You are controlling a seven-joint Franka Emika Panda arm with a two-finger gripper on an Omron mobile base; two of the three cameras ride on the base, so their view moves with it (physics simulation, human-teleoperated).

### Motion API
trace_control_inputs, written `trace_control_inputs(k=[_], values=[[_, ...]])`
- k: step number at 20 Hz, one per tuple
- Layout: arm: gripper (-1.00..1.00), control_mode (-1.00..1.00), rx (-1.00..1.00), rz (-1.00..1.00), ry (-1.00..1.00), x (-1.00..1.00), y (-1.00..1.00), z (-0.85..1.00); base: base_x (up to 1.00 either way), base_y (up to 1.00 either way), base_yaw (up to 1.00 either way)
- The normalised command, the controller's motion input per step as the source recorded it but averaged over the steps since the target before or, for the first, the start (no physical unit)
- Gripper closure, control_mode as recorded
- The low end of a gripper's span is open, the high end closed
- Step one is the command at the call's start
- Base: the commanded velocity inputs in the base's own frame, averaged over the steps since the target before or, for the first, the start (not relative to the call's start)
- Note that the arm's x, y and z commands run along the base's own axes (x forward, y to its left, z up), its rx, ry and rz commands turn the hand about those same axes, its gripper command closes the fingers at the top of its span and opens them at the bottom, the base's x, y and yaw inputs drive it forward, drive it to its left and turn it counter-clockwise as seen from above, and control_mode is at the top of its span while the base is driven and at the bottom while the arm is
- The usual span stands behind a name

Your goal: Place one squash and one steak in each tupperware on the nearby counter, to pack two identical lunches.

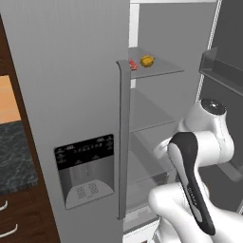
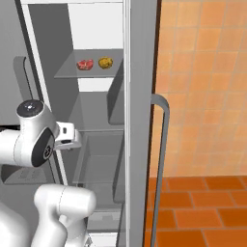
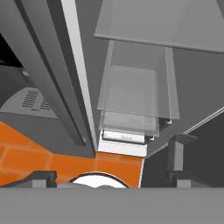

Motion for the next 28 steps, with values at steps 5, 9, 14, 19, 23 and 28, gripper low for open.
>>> trace_control_inputs(k=[5, 9, 14, 19, 23, 28], values=[[-1.00, -1.00, 0.00, 0.03, -0.16, 0.01, 0.04, 0.47, 0.00, 0.00, 0.00], [-1.00, -1.00, 0.06, -0.13, -0.08, -0.03, 0.22, 0.64, 0.00, 0.00, 0.00], [-1.00, -1.00, 0.31, -0.32, -0.20, -0.35, 0.00, 0.52, 0.00, 0.00, 0.00], [-1.00, -1.00, 0.49, -0.52, -0.18, -0.69, 0.00, 0.46, 0.00, 0.00, 0.00], [-1.00, -1.00, 0.42, -0.54, -0.02, -0.12, 0.00, 0.78, 0.00, 0.00, 0.00], [-1.00, -1.00, 0.44, -0.32, 0.06, 0.00, -0.12, 0.89, 0.00, 0.00, 0.00]])
